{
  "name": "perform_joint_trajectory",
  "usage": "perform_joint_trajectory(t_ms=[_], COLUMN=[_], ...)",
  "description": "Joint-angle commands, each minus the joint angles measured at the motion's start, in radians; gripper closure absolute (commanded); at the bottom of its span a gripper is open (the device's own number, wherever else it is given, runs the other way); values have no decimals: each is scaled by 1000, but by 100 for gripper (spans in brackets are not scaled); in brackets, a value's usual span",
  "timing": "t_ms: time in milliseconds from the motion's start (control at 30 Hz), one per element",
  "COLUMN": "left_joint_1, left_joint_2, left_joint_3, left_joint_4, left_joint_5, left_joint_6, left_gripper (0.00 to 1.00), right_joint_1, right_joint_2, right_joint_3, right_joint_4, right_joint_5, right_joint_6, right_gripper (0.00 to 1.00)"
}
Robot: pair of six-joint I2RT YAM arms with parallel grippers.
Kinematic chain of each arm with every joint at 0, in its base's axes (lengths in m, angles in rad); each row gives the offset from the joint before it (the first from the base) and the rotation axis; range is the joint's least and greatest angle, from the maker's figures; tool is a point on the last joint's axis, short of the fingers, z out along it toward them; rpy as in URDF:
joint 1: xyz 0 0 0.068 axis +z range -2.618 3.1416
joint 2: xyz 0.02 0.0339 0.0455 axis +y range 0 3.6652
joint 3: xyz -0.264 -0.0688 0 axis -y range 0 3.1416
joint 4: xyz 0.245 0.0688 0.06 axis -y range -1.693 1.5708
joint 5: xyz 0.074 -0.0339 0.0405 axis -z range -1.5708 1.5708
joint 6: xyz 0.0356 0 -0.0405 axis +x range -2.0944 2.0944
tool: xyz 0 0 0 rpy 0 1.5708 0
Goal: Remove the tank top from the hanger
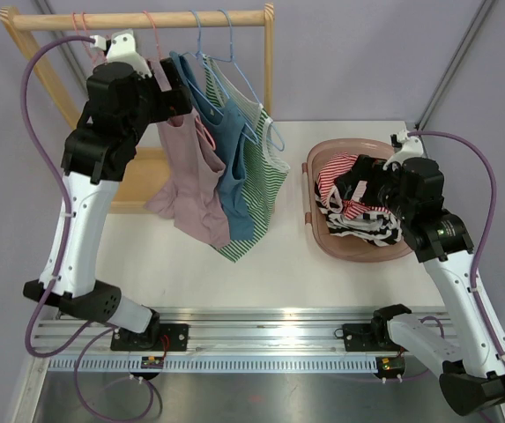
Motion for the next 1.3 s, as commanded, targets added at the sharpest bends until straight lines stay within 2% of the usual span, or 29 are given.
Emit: perform_joint_trajectory(t_ms=[0, 33, 67, 167, 267, 400, 500, 533, 600, 633, 700, 1267], left_joint_1=[-2, -2, -2, -2, -1, -1, -1, -1, -1, -1, -1, -1], left_joint_2=[82, 127, 146, 208, 261, 277, 264, 260, 254, 252, 249, 114], left_joint_3=[144, 168, 190, 261, 310, 322, 314, 313, 313, 316, 327, 370], left_joint_4=[8, -7, -12, -29, -53, -69, -64, -60, -55, -58, -66, -78], left_joint_5=[-119, -136, -133, -124, -151, -193, -206, -206, -208, -213, -225, -233], left_joint_6=[33, 36, 45, 56, 63, 69, 69, 69, 76, 77, 80, 123], left_gripper=[1, 3, 10, 15, 25, 51, 64, 73, 81, 91, 100, 100], right_joint_1=[1, 1, 1, 1, 1, 1, 1, 2, 1, 1, 1, 1], right_joint_2=[-10, -11, -11, -18, -36, -56, -54, -51, -48, -51, -57, -85], right_joint_3=[-31, -36, -40, -51, -65, -76, -76, -74, -76, -77, -82, -70], right_joint_4=[38, 38, 36, 27, 27, 24, 25, 25, 30, 35, 38, 74], right_joint_5=[-123, -128, -132, -135, -140, -149, -157, -161, -174, -178, -189, -293], right_joint_6=[24, 22, 19, 11, 5, -4, -8, -10, -12, -12, -10, -2], right_gripper=[0, 1, 1, 1, 1, 1, 0, 1, 0, 1, 1, 1])
